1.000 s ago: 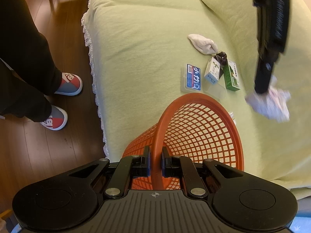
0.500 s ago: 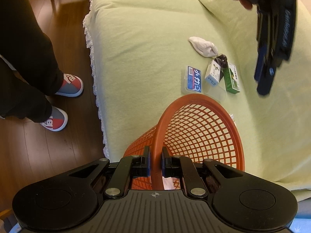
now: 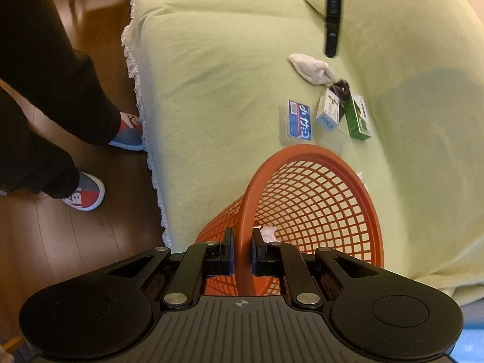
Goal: Organize objects
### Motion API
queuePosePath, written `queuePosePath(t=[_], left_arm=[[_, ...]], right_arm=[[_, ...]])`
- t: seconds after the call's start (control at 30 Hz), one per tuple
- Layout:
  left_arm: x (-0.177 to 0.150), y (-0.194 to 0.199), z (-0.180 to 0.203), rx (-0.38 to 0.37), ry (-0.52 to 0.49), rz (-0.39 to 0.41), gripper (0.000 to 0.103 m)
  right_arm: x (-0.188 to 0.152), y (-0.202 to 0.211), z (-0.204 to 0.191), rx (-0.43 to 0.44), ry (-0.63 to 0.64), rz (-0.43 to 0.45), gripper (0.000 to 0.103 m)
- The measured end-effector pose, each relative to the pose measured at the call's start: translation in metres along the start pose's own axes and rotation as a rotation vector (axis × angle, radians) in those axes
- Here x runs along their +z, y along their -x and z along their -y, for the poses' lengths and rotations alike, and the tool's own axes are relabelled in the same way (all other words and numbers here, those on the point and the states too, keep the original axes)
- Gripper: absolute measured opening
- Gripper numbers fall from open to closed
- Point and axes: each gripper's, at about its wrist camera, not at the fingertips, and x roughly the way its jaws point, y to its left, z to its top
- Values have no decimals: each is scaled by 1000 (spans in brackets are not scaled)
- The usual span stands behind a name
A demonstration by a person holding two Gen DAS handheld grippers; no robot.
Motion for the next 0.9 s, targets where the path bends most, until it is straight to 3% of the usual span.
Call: queuePosePath(t=[0.07, 0.17, 0.53, 0.9], left_arm=[[-7, -7, -4, -8, -50, -5, 39], [-14, -20, -4, -29, -120, 3, 64], [-19, -93, 8, -59, -421, -59, 67], [-21, -154, 26, -71, -569, -100, 71]], right_arm=[[2, -2, -2, 2, -4, -21, 7], [4, -3, -4, 0, -26, -43, 7], [4, -8, -10, -3, -81, -94, 7], [10, -11, -10, -12, -136, -102, 7]])
